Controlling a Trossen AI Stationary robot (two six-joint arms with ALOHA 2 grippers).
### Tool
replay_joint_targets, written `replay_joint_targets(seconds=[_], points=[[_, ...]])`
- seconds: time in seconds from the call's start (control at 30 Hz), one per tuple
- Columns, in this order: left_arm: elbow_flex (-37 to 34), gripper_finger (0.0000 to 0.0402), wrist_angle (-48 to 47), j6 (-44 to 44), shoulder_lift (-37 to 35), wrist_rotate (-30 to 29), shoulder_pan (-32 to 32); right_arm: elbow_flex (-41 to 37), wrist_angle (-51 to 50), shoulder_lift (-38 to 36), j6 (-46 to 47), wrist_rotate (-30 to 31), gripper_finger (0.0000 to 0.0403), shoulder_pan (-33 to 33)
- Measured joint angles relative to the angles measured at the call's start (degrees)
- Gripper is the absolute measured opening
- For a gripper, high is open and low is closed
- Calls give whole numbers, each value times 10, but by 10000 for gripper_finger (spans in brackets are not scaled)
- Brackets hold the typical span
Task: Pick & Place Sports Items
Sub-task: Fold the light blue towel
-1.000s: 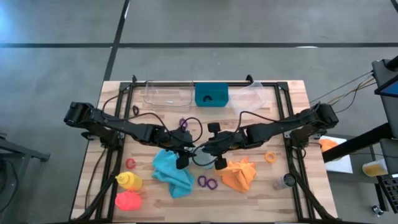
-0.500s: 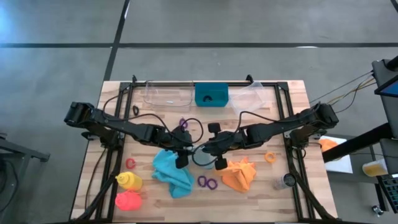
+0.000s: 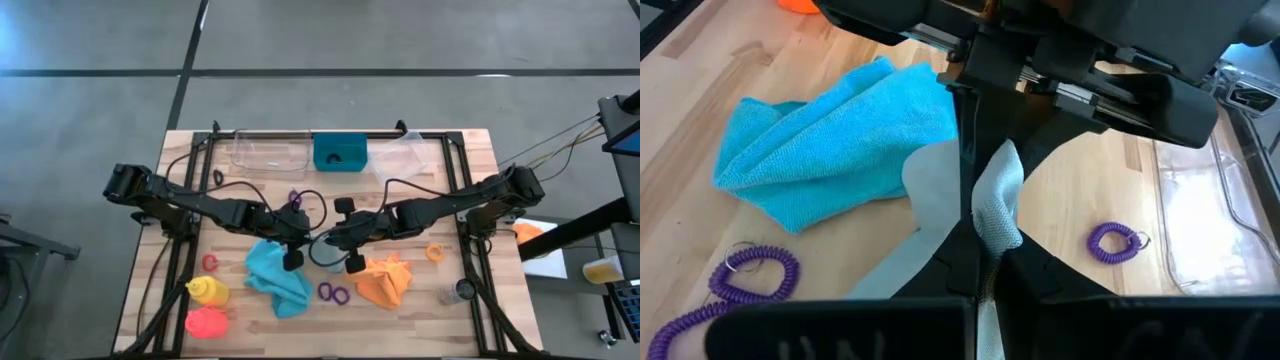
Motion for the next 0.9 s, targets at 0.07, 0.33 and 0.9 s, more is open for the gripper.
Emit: replay_joint_targets(seconds=[0.07,0.33,0.9], points=[[0,6,0,0,0,-17,0,0,0,0,0,0,9,0],[0,3,-3,0,0,-47,0,0,7,0,43,-5,54,15],[2,1,-2,16,0,-121,-1,1,51,0,14,-6,292,90]])
